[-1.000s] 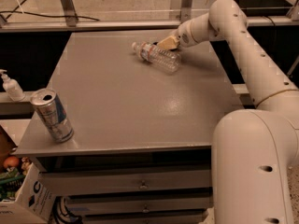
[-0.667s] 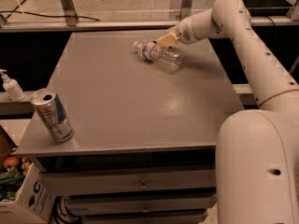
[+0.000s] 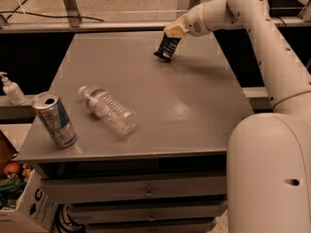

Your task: Move rxbar blueberry near redbull can

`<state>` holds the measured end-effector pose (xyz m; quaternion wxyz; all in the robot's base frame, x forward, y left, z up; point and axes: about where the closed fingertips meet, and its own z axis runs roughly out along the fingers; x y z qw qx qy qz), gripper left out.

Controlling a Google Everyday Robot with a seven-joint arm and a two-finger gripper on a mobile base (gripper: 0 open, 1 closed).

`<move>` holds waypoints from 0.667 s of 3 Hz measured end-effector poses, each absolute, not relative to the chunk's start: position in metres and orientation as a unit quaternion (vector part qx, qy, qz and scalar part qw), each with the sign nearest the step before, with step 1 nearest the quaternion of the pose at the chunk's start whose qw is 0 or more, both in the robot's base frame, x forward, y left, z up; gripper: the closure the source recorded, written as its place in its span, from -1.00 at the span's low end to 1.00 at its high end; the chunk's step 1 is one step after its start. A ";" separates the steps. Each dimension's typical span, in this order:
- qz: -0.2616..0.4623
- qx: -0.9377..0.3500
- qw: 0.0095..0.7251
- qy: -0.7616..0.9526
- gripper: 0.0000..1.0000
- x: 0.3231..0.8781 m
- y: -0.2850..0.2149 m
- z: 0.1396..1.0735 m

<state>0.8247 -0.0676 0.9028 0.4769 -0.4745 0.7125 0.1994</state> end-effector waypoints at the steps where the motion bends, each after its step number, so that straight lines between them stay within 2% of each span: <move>1: 0.194 -0.487 0.484 0.700 1.00 0.820 -0.068 0.919; 2: 0.192 -0.494 0.491 0.691 1.00 0.818 -0.070 0.932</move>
Offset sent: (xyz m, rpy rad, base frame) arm -0.0076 -0.0154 0.0528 -0.0059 -0.0916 0.0420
